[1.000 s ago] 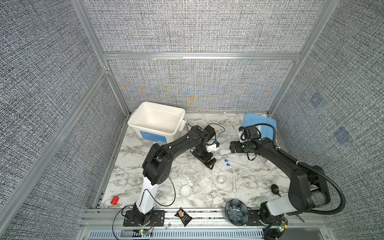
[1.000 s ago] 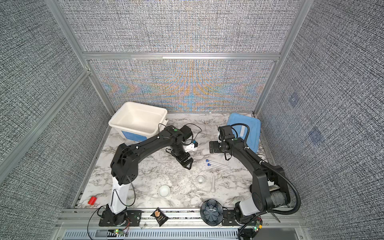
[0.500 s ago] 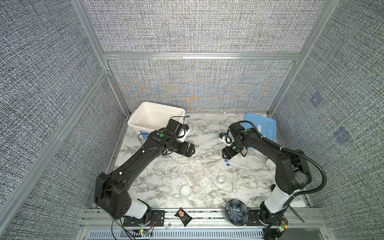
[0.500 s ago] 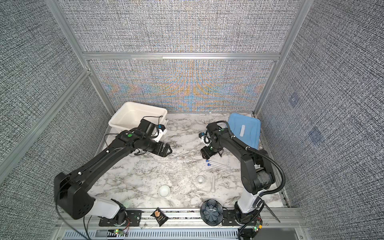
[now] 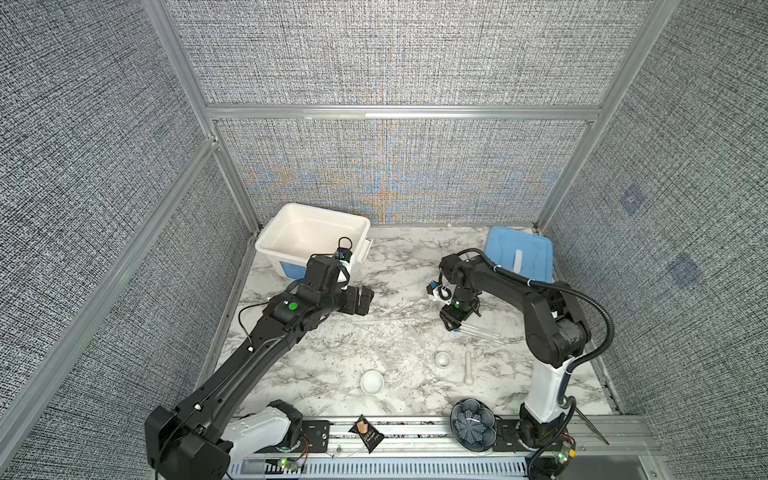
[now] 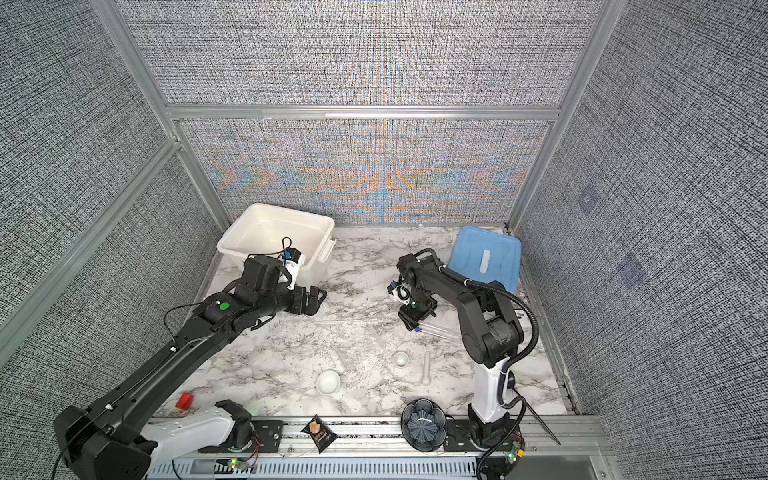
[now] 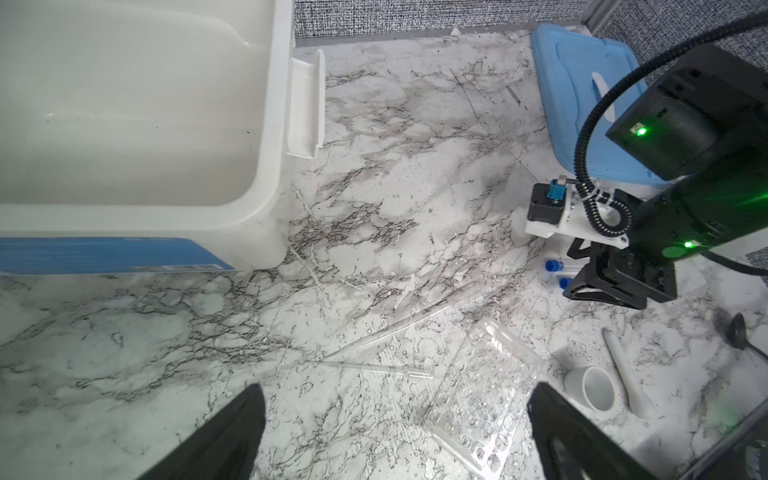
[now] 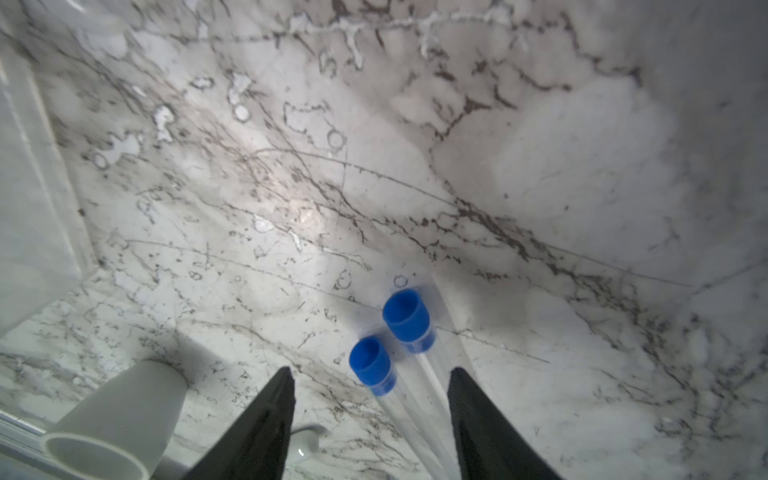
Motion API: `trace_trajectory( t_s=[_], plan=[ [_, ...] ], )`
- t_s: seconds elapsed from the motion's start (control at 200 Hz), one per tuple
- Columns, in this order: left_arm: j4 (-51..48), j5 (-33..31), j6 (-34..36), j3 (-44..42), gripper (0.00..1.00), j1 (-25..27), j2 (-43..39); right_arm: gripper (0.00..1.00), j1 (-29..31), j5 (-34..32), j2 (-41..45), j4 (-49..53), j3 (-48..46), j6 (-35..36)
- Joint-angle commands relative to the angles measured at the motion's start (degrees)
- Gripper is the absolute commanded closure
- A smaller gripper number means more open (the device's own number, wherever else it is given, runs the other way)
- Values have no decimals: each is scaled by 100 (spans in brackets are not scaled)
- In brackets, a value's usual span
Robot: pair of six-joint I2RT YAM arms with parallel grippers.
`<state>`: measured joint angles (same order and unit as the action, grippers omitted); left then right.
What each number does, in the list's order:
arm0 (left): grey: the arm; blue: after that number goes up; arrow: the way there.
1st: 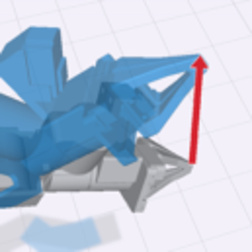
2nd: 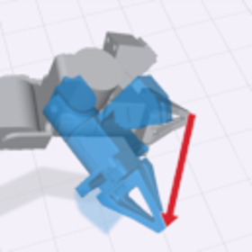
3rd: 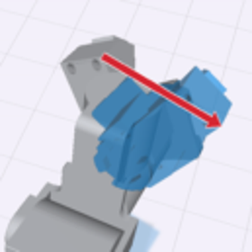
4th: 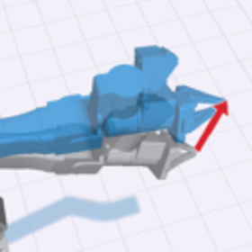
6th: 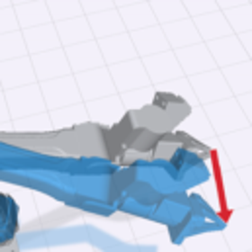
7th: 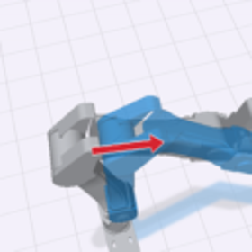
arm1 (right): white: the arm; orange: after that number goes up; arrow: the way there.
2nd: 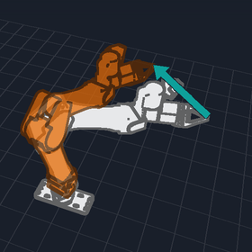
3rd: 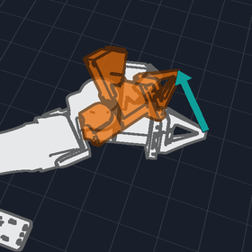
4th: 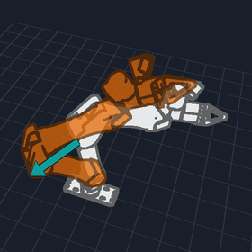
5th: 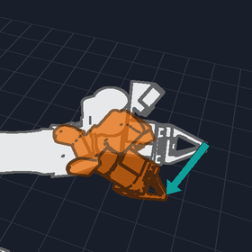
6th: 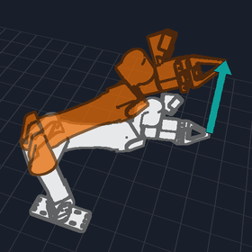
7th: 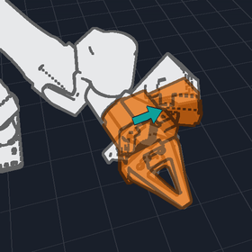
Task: Organize the chemistry lab equipment
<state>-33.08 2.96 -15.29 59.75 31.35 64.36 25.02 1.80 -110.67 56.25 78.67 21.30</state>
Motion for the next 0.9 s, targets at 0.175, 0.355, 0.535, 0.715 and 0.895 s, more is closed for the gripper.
trace_trajectory(
  t_s=[0.175, 0.355, 0.535, 0.715, 0.895],
  plan=[
    [8, -267, 46, -58, 1, -7, -264, 44, 56, -163, -173, -164, 96, -39],
    [-6, -402, 0, -143, 1, -7, -442, 54, 83, -233, -375, -178, 236, 39],
    [119, -481, -63, -270, 1, -8, -604, 62, 88, -478, -385, -219, 166, 105],
    [188, -521, -101, -297, 1, -4, -593, 68, 87, -592, -319, -287, 101, 91],
    [244, -830, -136, -340, 1, -6, -635, 75, 95, -646, -247, -581, -56, 29]
  ],
)
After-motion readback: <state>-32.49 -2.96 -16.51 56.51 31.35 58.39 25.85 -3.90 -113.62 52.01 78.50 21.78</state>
